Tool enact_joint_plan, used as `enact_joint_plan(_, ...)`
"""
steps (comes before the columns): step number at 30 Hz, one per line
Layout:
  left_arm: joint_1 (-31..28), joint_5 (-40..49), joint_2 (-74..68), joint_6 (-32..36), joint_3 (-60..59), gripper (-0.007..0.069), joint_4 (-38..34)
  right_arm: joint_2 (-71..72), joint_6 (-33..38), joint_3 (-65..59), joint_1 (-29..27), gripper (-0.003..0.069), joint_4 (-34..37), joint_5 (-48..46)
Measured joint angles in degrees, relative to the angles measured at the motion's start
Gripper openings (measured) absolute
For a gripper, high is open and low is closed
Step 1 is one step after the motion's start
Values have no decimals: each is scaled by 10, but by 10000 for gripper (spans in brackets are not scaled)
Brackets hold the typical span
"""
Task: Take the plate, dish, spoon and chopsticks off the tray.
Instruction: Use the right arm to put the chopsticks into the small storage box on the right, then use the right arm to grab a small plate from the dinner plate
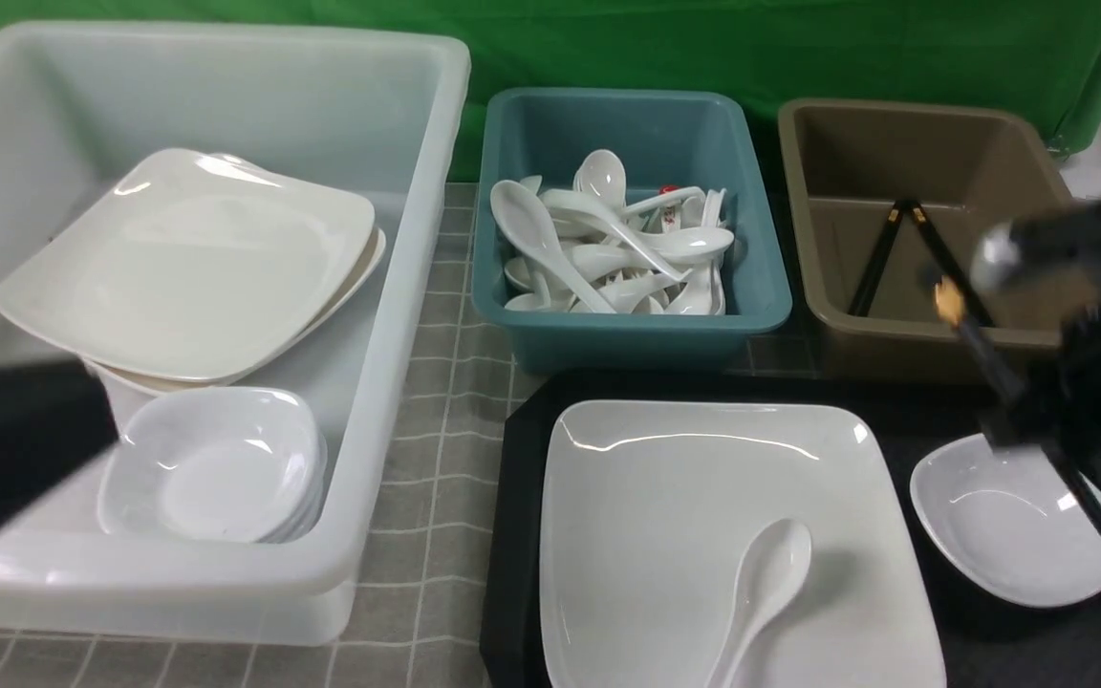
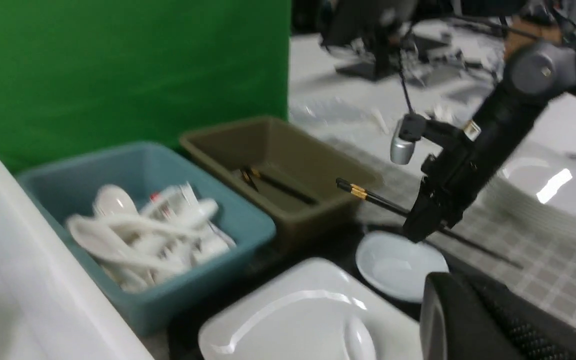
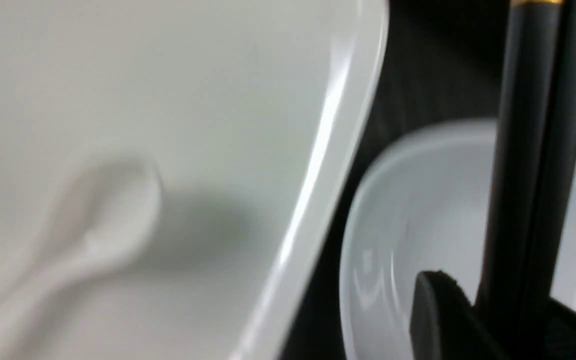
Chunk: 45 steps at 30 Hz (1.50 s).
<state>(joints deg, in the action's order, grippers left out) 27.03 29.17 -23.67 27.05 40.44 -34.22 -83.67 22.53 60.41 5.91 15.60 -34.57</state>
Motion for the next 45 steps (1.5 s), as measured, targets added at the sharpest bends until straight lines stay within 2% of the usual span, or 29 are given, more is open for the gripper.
enact_joint_plan(1, 0, -17, 0, 0, 0, 7, 0, -19, -1, 36, -6, 115, 41, 35)
enact_joint_plan(3, 0, -25, 0, 0, 0, 7, 0, -38, -2, 66, -12, 115, 67, 57)
enact_joint_plan(5, 0, -31, 0, 0, 0, 7, 0, -147, -39, 208, -40, 115, 117, 107)
enact_joint_plan(11, 0, -31, 0, 1, 0, 7, 2, -297, -125, 383, -74, 115, 124, 115)
enact_joint_plan(16, 0, -27, 0, 1, 0, 7, 13, -382, -144, 450, -84, 128, 122, 118)
enact_joint_plan(17, 0, -25, 0, 1, 0, 7, 16, -384, -144, 452, -84, 130, 122, 117)
enact_joint_plan(21, 0, -22, 0, 1, 0, 7, 34, -399, -145, 455, -84, 283, 94, 89)
enact_joint_plan(24, 0, -22, 0, 1, 0, 7, 56, -392, -145, 456, -84, 342, 70, 64)
enact_joint_plan(33, 0, -18, 0, 1, 0, 7, 120, -312, -146, 457, -82, 337, 27, -75)
enact_joint_plan(36, 0, -18, 0, 1, 0, 7, 124, -276, -146, 457, -67, 337, -27, -150)
enact_joint_plan(37, 0, -18, 0, 0, 0, 7, 124, -253, -152, 448, -54, 337, -64, -194)
enact_joint_plan(38, 0, -17, 0, 0, 0, 7, 124, -247, -153, 446, -49, 337, -75, -199)
enact_joint_plan(39, 0, -16, 0, 0, 0, 7, 125, -215, -159, 415, -23, 337, -123, -239)
enact_joint_plan(42, 0, -14, 0, 0, 0, 7, 125, -153, -176, 324, 28, 336, -195, -258)
enact_joint_plan(43, 0, -14, 0, 0, 0, 7, 125, -149, -176, 317, 32, 336, -199, -258)
enact_joint_plan(45, 0, -14, 0, 0, 0, 7, 125, -92, -190, 225, 70, 336, -236, -246)
